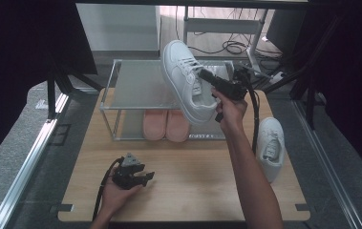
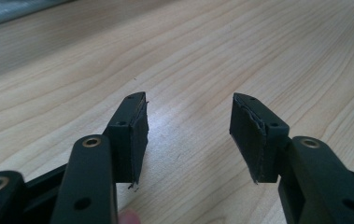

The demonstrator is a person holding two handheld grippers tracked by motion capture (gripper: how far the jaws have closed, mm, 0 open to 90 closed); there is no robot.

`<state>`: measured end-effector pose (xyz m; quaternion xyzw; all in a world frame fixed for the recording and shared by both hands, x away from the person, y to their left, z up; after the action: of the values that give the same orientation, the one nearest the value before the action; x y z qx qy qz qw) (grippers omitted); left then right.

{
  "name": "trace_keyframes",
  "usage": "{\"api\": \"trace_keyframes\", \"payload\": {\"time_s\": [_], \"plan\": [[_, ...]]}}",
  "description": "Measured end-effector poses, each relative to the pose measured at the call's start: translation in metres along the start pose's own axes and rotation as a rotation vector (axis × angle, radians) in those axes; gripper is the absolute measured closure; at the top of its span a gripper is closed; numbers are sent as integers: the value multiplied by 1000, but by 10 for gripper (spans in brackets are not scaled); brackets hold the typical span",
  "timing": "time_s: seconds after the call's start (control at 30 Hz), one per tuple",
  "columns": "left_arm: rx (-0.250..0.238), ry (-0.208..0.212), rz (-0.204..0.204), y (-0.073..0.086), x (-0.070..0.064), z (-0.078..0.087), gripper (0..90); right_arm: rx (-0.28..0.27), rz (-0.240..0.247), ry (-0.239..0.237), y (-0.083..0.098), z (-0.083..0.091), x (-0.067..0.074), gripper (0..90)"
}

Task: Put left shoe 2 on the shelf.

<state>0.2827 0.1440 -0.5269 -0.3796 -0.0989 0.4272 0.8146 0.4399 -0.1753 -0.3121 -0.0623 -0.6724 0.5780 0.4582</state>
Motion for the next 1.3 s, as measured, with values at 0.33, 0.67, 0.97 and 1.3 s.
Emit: {"api": "trace_keyframes", "payload": {"time_s": [0.33,0.67,0.97,1.3], "plan": [[-8,4,4,0,1,2,476,4,-23,28,-4,-26,0,805],[-22,8,21,0,2,3,476,9,-64,83,-10,-58,0,805],[-22,13,23,0,5,4,476,20,-90,160,-10,-94,-9,803],[-21,14,23,1,8,5,476,49,-96,211,-6,-125,-10,798]]}}
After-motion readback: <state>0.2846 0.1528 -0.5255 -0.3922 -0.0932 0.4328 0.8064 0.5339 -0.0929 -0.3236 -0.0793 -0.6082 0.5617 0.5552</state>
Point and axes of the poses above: each handheld gripper's, and its own axes: z roughly backward along the jaws, y roughly out of its underside, x roughly to its left, the point moved 1 cm from there along -z, roughly forward along the jaws
